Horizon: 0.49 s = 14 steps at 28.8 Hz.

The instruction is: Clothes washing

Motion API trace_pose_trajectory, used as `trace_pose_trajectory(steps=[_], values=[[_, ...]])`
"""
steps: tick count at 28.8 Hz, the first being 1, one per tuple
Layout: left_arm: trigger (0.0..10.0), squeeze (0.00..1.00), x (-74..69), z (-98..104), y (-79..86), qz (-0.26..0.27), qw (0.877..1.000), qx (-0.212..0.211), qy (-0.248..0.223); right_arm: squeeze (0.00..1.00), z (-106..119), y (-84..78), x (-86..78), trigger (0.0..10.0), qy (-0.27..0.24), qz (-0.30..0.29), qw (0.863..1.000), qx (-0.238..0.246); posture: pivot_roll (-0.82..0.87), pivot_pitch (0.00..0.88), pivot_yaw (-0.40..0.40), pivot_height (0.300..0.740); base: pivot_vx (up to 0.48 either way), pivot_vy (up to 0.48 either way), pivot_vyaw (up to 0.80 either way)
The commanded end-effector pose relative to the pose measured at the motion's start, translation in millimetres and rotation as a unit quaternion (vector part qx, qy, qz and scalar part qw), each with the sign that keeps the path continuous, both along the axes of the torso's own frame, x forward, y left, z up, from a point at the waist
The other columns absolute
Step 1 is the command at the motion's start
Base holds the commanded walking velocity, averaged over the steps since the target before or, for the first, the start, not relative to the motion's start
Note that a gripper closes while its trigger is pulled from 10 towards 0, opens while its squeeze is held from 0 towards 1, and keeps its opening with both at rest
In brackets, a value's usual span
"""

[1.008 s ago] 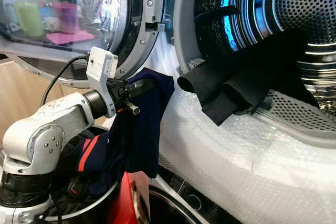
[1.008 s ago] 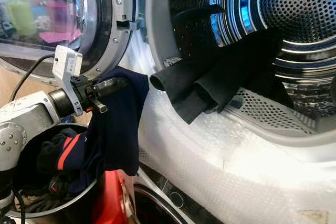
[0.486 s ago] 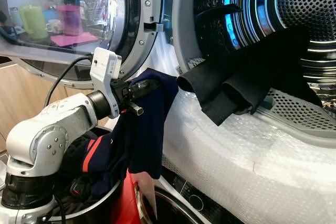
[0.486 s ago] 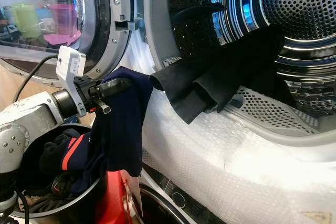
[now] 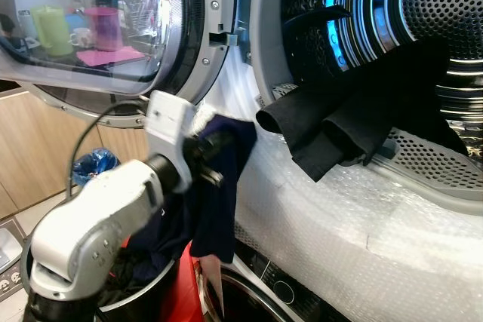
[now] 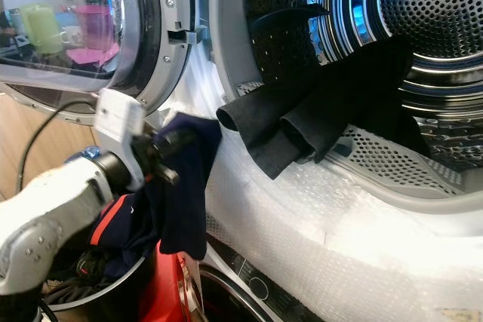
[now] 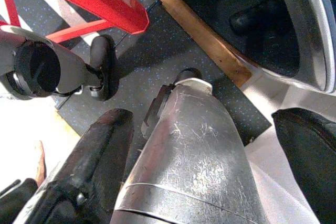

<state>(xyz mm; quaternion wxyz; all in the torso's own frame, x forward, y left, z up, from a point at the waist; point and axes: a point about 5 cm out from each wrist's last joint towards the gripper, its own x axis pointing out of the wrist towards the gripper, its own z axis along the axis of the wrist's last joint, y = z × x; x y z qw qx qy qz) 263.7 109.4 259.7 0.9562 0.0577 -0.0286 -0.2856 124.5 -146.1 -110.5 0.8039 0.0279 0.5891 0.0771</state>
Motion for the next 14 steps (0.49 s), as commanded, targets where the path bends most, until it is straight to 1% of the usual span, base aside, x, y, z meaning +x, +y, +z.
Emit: trace_pose_trajectory(steps=[1, 2, 3, 4, 5, 7, 8, 9, 10, 11, 13, 14], values=[[10.0, 0.00, -8.3, 4, -6.7, 0.004, 0.999, 0.033, -0.028, 0.00, -2, -4.3, -8.1, 10.0, 0.016, 0.000, 1.000, -0.003, 0.22, 0.000, -0.061, 0.740, 0.000, 0.000, 0.00], [10.0, 0.00, -10.6, 2, -9.3, 0.000, 0.999, 0.036, -0.029, 0.00, -2, -4.9, -8.4, 10.0, 0.016, 0.000, 1.000, -0.003, 0.22, 0.000, -0.061, 0.740, 0.000, 0.000, 0.00], [10.0, 0.00, -16.2, 0, -16.2, -0.016, 0.999, 0.038, -0.028, 0.00, -3, -5.3, -9.6, 10.0, 0.018, 0.000, 1.000, -0.003, 0.23, 0.000, -0.062, 0.740, 0.000, 0.000, 0.00], [10.0, 0.00, -18.9, 0, -19.7, -0.026, 0.998, 0.039, -0.028, 0.00, -3, -5.5, -10.3, 10.0, 0.018, 0.000, 1.000, -0.003, 0.23, 0.000, -0.062, 0.740, 0.000, 0.000, 0.00], [10.0, 0.00, -26.3, 0, -30.4, -0.067, 0.997, 0.041, -0.024, 0.00, -3, -5.7, -12.3, 10.0, 0.020, 0.003, 1.000, -0.004, 0.24, 0.000, -0.062, 0.740, 0.000, 0.000, 0.00], [10.0, 0.00, -35.1, 1, -41.1, -0.123, 0.991, 0.044, -0.016, 0.00, -4, -5.5, -12.8, 10.0, 0.021, 0.004, 1.000, -0.004, 0.25, 0.000, -0.066, 0.740, 0.000, 0.000, 0.00], [10.0, 0.00, -37.8, 0, -43.1, -0.143, 0.988, 0.048, -0.014, 0.00, -4, -5.3, -13.1, 10.0, 0.021, 0.003, 1.000, -0.004, 0.25, 0.000, -0.067, 0.740, 0.000, 0.000, 0.00], [10.0, 0.00, -49.6, 0, -46.8, -0.243, 0.967, 0.080, -0.005, 0.00, -4, -2.9, -15.5, 10.0, 0.025, 0.012, 1.000, 0.000, 0.28, 0.004, -0.075, 0.740, 0.000, 0.000, 0.00], [10.0, 0.00, -49.6, 0, -46.8, -0.243, 0.967, 0.080, -0.005, 0.00, -4, -2.9, -15.5, 10.0, 0.025, 0.012, 1.000, 0.000, 0.28, 0.004, -0.075, 0.740, 0.000, 0.000, 0.00], [10.0, 0.00, -52.3, 0, -46.6, -0.271, 0.959, 0.088, -0.003, 0.00, -4, -1.9, -16.0, 10.0, 0.026, 0.016, 1.000, 0.001, 0.28, 0.005, -0.074, 0.740, 0.000, 0.000, 0.00], [10.0, 0.00, -54.8, 3, -45.8, -0.303, 0.947, 0.105, -0.013, 0.00, -4, -0.7, -16.2, 10.0, 0.026, 0.022, 0.999, 0.002, 0.28, 0.005, -0.074, 0.740, 0.000, 0.000, 0.00], [10.0, 0.00, -55.2, 3, -46.1, -0.303, 0.947, 0.108, -0.015, 0.00, -4, -0.7, -16.2, 10.0, 0.026, 0.022, 0.999, 0.002, 0.28, 0.005, -0.074, 0.740, 0.000, 0.000, 0.00]])
